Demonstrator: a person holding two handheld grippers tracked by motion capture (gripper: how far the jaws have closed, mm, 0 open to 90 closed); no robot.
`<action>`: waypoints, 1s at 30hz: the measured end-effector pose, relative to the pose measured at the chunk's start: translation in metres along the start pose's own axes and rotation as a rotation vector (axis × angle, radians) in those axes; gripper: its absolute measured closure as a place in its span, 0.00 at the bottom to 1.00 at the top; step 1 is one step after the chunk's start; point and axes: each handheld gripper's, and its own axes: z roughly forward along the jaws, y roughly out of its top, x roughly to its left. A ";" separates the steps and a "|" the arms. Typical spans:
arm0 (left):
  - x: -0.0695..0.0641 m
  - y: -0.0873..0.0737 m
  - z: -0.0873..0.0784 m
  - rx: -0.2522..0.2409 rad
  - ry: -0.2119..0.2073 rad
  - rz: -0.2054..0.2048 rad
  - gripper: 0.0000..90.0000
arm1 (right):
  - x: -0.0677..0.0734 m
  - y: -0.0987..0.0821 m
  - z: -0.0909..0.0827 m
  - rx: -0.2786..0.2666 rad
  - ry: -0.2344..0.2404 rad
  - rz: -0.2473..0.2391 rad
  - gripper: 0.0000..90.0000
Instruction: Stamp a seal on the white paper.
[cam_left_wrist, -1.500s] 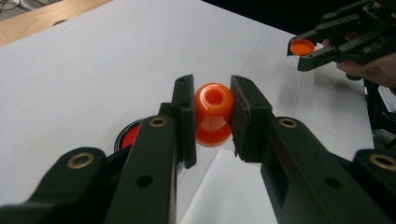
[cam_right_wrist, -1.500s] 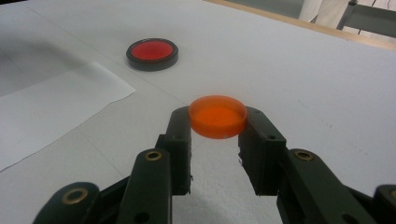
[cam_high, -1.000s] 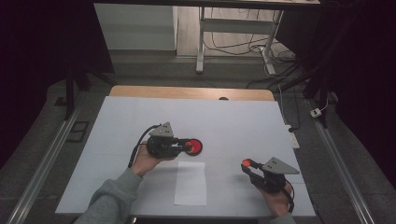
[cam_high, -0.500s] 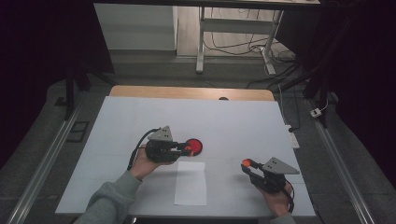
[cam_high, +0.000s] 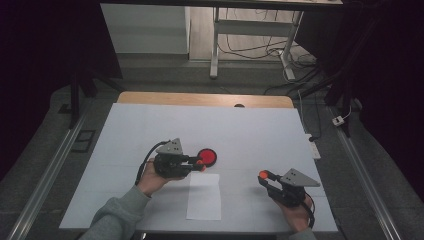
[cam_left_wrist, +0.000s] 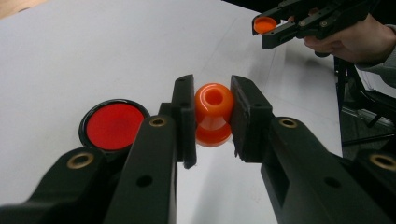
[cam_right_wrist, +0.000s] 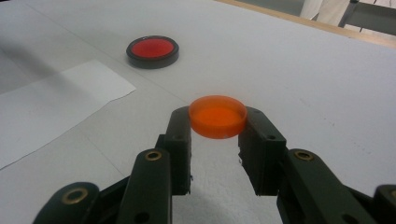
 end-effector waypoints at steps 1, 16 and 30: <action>0.000 -0.001 0.000 0.001 0.000 -0.001 0.80 | 0.000 0.000 0.000 0.001 0.001 -0.001 0.72; -0.007 -0.010 0.002 0.031 -0.008 0.003 0.80 | 0.001 0.000 0.001 0.005 0.001 -0.002 0.72; -0.014 -0.016 0.008 0.064 -0.032 0.011 0.80 | 0.001 0.000 0.002 0.010 0.006 -0.008 0.72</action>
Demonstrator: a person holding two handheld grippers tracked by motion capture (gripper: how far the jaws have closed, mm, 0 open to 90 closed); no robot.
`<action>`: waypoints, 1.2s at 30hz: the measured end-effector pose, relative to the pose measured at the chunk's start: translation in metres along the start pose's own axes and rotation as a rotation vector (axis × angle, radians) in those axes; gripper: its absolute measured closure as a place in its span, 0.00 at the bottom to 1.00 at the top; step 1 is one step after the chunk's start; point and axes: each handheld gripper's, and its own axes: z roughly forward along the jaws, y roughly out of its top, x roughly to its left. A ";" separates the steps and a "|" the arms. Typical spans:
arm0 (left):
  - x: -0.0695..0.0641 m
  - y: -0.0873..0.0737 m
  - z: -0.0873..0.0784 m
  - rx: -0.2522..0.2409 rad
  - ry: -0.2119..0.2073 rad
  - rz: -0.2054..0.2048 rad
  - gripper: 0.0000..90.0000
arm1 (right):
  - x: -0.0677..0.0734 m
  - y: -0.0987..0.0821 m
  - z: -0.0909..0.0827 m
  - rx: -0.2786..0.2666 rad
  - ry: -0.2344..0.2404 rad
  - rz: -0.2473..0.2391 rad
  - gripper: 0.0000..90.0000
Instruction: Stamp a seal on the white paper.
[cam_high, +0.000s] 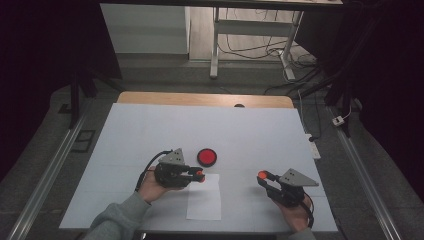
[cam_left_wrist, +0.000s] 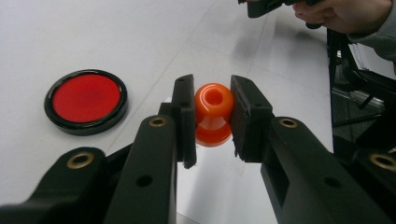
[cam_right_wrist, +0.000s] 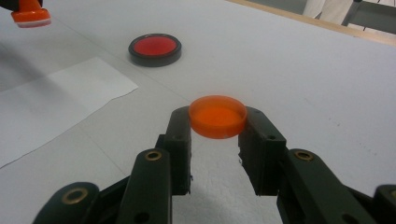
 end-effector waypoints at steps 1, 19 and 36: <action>-0.001 0.000 0.001 0.001 -0.002 0.000 0.80 | 0.000 0.000 0.000 0.002 0.000 -0.001 0.72; -0.009 -0.009 0.016 0.055 -0.026 0.015 0.80 | 0.000 0.000 0.000 0.002 0.002 0.001 0.72; -0.012 -0.014 0.026 0.075 -0.024 0.015 0.80 | 0.000 0.000 0.000 0.001 -0.001 0.002 0.72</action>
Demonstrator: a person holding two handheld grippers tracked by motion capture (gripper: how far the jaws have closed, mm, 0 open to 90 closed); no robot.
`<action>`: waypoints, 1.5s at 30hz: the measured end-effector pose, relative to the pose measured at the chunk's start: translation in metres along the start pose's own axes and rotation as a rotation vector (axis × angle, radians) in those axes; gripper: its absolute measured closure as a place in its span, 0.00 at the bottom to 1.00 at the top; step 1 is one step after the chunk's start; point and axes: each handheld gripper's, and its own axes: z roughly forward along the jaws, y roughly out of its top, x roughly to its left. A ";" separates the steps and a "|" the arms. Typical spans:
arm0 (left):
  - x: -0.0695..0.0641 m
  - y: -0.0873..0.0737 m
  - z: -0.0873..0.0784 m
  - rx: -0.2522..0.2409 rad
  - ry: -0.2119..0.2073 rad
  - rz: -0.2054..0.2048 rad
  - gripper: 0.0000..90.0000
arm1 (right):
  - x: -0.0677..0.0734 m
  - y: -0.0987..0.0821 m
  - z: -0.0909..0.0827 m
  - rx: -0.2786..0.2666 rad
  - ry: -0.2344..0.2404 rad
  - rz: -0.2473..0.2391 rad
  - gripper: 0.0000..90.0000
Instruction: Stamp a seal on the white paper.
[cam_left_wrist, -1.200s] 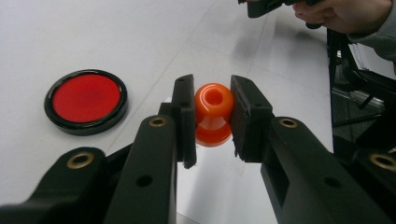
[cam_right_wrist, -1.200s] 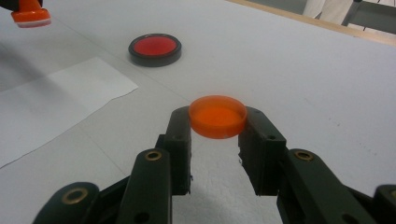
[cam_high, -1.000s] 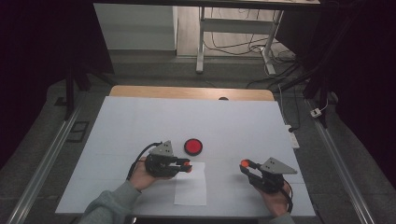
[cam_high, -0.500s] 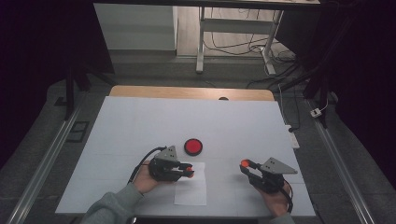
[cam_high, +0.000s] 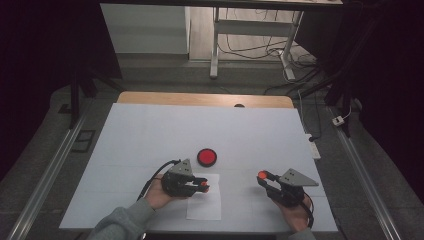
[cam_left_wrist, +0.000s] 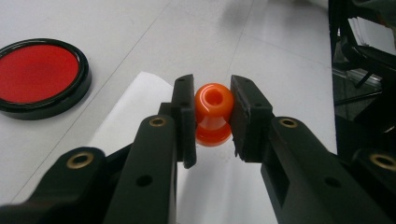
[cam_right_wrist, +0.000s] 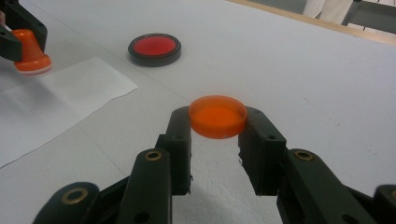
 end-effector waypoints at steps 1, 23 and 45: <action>0.000 0.000 0.001 0.000 -0.001 0.000 0.80 | 0.000 0.000 0.000 0.000 0.000 0.000 0.72; -0.002 -0.004 0.010 0.022 0.025 0.017 0.80 | 0.000 0.000 0.001 0.005 0.003 -0.001 0.72; -0.001 -0.010 0.017 0.062 0.054 0.034 0.80 | 0.000 -0.001 0.001 0.007 0.005 0.000 0.72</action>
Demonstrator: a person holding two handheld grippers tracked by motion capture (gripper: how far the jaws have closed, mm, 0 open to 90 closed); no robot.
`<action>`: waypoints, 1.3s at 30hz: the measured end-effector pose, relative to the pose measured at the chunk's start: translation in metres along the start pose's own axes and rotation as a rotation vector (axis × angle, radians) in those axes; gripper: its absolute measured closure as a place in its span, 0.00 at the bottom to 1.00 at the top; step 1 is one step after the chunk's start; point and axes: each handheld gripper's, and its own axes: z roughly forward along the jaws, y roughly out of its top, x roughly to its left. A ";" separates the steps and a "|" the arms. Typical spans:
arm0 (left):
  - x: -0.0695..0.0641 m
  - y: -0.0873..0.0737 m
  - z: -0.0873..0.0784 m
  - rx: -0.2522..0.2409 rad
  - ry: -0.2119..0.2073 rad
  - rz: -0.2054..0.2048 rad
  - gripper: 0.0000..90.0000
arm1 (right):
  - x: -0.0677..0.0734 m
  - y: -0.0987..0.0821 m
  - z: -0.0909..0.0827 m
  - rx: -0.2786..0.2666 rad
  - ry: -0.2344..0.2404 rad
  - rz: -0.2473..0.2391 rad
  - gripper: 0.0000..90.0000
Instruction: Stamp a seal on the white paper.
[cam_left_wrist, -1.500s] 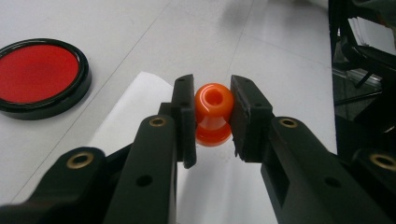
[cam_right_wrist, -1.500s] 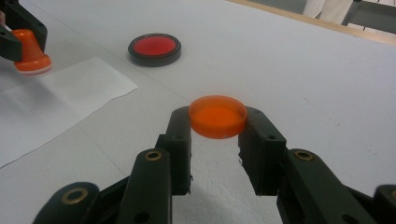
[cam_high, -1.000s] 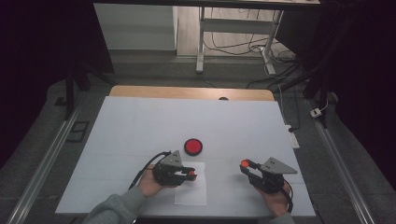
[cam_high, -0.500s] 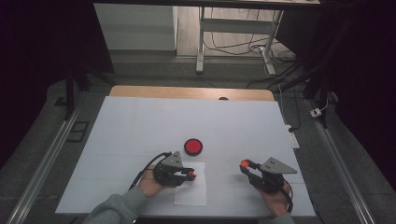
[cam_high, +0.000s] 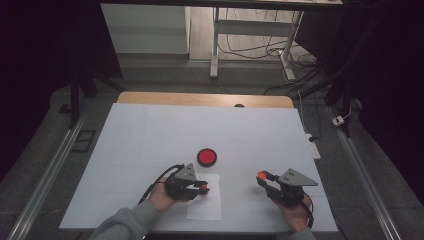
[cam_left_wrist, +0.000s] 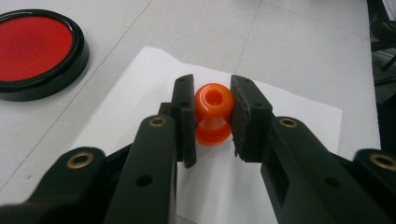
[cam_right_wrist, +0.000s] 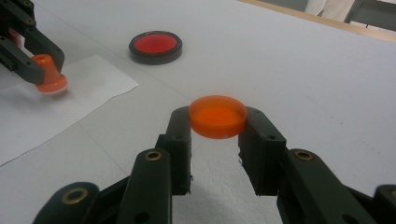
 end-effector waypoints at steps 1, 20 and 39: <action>0.000 0.000 0.000 0.000 0.001 0.001 0.80 | 0.000 0.000 0.000 0.001 0.000 0.002 0.72; -0.005 -0.005 0.005 0.019 0.010 0.033 0.80 | 0.001 0.000 0.000 -0.001 -0.001 0.002 0.72; -0.016 -0.008 0.006 0.016 0.080 0.092 0.80 | 0.002 0.001 0.000 -0.002 0.007 0.002 0.72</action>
